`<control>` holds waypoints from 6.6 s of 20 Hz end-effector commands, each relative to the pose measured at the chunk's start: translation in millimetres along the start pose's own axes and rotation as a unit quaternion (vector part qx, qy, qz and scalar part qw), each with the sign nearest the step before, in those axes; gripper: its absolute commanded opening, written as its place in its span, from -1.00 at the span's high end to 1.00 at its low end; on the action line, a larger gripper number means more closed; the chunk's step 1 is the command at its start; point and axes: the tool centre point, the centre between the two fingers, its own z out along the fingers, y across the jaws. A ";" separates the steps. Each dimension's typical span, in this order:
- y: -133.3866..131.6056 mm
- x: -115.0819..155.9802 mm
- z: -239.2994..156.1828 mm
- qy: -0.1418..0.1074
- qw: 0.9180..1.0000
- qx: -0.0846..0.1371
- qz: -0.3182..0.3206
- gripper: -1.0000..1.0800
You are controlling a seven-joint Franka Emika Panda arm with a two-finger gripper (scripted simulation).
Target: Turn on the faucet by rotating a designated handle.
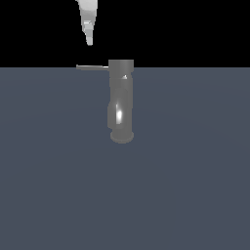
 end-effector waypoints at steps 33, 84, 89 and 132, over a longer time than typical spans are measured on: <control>-40.2 -19.8 70.7 0.010 0.989 0.005 0.147 1.00; 98.8 -0.4 71.3 0.010 0.989 0.006 0.148 1.00; 116.0 9.5 71.2 0.010 0.989 0.005 0.147 1.00; 116.3 158.2 68.1 0.010 0.990 0.005 0.139 1.00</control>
